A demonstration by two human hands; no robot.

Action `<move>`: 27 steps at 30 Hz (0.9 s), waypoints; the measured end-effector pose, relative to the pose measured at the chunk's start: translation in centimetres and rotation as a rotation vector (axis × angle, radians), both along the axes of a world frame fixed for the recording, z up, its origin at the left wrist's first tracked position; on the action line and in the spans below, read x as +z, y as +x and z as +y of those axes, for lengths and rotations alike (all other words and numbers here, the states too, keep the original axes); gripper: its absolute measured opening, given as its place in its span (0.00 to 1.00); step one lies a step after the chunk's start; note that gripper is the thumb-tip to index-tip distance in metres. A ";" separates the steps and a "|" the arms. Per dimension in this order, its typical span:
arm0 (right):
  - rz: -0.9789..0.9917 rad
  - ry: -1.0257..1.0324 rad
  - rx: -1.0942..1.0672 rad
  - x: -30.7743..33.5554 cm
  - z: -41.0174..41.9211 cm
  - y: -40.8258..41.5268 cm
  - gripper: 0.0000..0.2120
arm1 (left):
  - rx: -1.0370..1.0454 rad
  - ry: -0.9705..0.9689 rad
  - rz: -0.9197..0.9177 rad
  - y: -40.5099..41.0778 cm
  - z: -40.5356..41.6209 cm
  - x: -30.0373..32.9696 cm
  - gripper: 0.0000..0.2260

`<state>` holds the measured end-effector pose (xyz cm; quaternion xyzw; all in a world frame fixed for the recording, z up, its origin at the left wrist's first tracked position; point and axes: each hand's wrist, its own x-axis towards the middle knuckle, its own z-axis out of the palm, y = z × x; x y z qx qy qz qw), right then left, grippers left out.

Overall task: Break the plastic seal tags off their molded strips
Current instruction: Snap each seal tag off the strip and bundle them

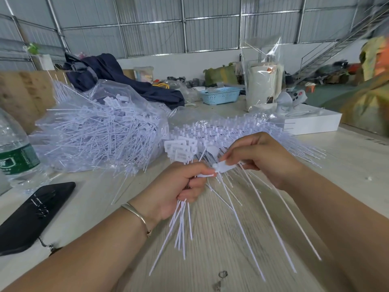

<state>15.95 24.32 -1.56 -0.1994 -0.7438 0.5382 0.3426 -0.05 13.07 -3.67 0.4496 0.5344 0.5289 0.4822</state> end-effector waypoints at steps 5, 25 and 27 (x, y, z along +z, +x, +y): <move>-0.139 0.035 0.143 0.3 -0.2 0.3 0.05 | -0.147 -0.100 0.141 0.3 -0.5 0.3 0.09; 0.004 -0.012 0.065 -0.2 1.1 0.8 0.18 | -0.309 0.005 0.087 -0.7 -0.6 -0.3 0.19; 0.034 -0.007 0.011 -0.1 1.0 0.6 0.14 | -0.311 0.003 0.071 -0.7 -0.6 -0.4 0.19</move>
